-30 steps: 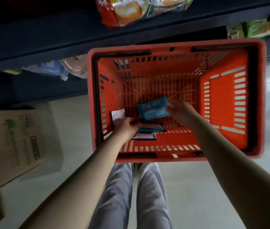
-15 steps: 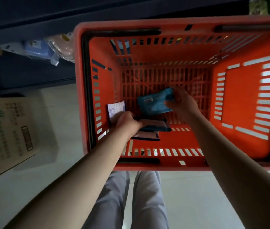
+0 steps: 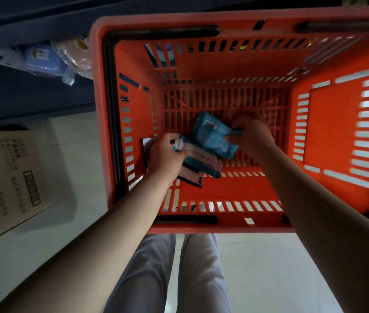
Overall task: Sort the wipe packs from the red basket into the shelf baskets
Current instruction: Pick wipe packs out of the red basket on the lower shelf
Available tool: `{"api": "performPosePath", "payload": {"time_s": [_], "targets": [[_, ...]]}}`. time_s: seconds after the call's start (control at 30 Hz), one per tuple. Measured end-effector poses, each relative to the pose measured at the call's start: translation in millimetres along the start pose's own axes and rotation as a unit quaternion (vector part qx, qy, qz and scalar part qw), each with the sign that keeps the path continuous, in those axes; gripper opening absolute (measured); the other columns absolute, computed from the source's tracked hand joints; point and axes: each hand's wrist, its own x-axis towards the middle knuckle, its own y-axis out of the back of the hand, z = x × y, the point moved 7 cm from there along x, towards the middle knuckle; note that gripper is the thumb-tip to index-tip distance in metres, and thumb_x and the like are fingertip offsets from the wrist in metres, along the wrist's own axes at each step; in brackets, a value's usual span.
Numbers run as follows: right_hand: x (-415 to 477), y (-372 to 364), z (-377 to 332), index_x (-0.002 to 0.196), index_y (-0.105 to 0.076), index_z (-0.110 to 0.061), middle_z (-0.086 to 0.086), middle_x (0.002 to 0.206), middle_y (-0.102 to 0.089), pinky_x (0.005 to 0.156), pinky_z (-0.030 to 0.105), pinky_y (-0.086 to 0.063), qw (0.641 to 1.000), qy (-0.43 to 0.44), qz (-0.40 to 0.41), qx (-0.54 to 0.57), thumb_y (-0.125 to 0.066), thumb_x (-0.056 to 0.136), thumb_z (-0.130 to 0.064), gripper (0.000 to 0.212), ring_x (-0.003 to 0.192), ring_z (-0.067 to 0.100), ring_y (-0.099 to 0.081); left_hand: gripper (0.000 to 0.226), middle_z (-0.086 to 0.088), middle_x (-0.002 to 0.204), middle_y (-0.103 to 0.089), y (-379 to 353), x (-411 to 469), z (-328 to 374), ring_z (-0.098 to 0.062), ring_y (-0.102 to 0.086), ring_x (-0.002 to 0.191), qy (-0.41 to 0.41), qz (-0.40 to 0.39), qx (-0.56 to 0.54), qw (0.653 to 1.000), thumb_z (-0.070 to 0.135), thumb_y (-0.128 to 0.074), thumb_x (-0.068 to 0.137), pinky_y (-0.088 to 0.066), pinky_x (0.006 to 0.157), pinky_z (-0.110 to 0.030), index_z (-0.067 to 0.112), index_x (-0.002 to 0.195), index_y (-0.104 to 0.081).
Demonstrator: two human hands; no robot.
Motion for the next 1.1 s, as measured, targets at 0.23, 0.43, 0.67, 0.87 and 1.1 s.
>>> {"api": "performPosePath", "payload": {"time_s": [0.23,0.43,0.67,0.87,1.1], "targets": [[-32,51,-17,0.105,-0.057,-0.017,0.001,0.102,-0.061,0.073,0.029,-0.048,0.974,0.021,0.054,0.221,-0.071,0.081,-0.007,0.030,0.094,0.017,-0.059,0.039,-0.003,0.116,-0.067,33,-20,41,-0.018,-0.065,0.104,-0.080,0.090,-0.041,0.992,0.011,-0.068,0.087,-0.057,0.082,-0.033,0.023,0.123,-0.059],[-147,145,-72,0.094,-0.066,-0.031,0.001,0.091,-0.066,0.076,0.035,-0.052,0.848,0.089,0.110,0.511,-0.067,0.081,-0.001,0.032,0.087,0.019,-0.062,0.029,-0.002,0.103,-0.071,95,-97,108,-0.017,-0.070,0.092,-0.064,0.033,-0.282,0.957,0.001,-0.060,0.089,-0.057,0.085,-0.044,0.020,0.111,-0.065],[-314,259,-174,0.107,-0.069,-0.032,0.000,0.110,-0.069,0.092,0.045,-0.051,0.820,0.175,0.090,0.538,-0.066,0.080,-0.008,0.035,0.108,0.023,-0.063,0.018,-0.004,0.101,-0.068,200,-276,209,-0.015,-0.066,0.091,-0.085,-0.107,-0.508,0.850,0.001,-0.048,0.097,-0.057,0.080,-0.028,0.017,0.095,-0.056],[-415,303,-262,0.109,-0.070,-0.029,-0.006,0.116,-0.068,0.082,0.020,-0.052,0.854,0.256,0.126,0.434,-0.069,0.088,-0.022,0.023,0.097,0.003,-0.064,0.015,-0.005,0.101,-0.068,276,-377,240,-0.015,-0.068,0.088,-0.185,-0.102,-0.552,0.807,0.003,-0.048,0.098,-0.058,0.081,-0.028,0.015,0.100,-0.056],[-472,298,-377,0.112,-0.052,-0.021,0.004,0.094,-0.067,0.056,0.025,-0.051,0.850,0.289,0.076,0.435,-0.079,0.078,-0.022,0.043,0.070,0.010,-0.065,0.017,-0.015,0.123,-0.064,379,-434,247,-0.021,-0.068,0.103,-0.296,-0.103,-0.511,0.801,0.003,-0.051,0.096,-0.057,0.088,-0.034,0.008,0.112,-0.057]]}}
